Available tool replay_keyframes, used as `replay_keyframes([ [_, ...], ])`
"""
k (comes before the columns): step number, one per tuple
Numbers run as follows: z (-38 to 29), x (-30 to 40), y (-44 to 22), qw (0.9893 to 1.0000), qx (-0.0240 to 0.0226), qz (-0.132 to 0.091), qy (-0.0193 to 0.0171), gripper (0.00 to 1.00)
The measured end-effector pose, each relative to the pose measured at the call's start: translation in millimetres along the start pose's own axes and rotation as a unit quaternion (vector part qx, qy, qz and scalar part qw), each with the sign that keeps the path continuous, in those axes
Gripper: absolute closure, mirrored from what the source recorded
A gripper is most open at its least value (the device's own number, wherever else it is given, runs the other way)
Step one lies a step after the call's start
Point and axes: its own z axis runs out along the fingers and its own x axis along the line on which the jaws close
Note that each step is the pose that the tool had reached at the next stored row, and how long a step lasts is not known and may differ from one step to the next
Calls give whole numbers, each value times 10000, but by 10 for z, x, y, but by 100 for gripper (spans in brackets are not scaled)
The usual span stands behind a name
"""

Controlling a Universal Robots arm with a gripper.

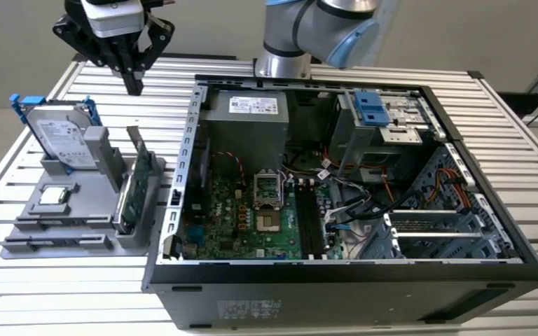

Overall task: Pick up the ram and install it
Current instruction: 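Reach for the ram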

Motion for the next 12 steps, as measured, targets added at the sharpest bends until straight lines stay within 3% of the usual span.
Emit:
replay_keyframes([
  [12,-3,139,-10,10000,0,0,0,100],
])
